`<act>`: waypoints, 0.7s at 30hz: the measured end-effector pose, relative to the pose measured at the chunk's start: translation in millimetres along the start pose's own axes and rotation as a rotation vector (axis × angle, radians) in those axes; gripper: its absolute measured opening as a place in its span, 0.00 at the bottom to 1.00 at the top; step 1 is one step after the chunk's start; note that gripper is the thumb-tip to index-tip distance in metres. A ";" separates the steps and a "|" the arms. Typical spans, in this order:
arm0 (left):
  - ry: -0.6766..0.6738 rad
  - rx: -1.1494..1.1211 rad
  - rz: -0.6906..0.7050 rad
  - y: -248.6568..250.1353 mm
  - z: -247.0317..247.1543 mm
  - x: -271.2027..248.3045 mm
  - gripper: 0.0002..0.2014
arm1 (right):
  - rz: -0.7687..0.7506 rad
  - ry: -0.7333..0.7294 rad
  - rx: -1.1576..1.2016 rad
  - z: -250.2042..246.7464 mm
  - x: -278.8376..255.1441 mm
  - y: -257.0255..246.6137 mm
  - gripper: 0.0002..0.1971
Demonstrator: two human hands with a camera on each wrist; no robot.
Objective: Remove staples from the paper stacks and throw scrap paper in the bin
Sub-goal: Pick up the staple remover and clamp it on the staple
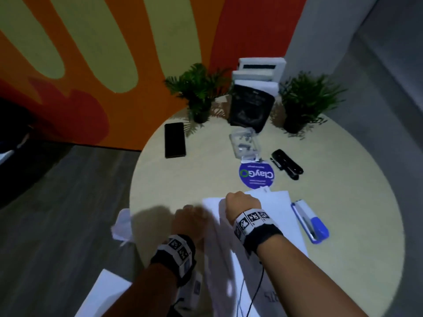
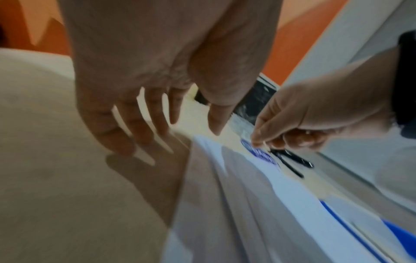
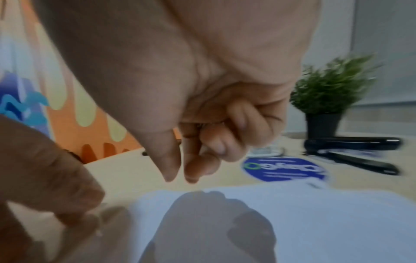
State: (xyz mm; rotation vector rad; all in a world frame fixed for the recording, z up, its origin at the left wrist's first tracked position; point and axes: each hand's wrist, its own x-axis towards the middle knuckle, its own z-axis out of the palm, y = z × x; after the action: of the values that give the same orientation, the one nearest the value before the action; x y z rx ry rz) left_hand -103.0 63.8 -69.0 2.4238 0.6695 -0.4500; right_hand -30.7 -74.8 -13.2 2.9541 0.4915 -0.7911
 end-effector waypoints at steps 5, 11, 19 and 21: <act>-0.047 0.074 -0.174 51.0 54.7 -25.7 0.61 | 0.244 0.168 -0.029 29.4 -25.8 105.1 0.28; 0.012 -0.024 -0.115 77.2 71.2 -16.9 0.55 | 0.493 0.087 0.164 47.1 -38.3 181.6 0.28; 0.052 -0.368 -0.165 74.6 46.9 14.4 0.41 | 0.307 0.191 0.130 7.0 -9.7 176.2 0.15; 0.047 -0.269 -0.143 74.5 43.7 20.1 0.42 | 0.184 0.225 0.089 -7.9 6.8 155.9 0.18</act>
State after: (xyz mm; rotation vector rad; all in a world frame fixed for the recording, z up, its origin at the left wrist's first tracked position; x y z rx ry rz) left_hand -52.4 -8.3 -79.2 2.1474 0.8690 -0.3365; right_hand 27.6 -219.8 -15.8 3.1288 0.1921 -0.4779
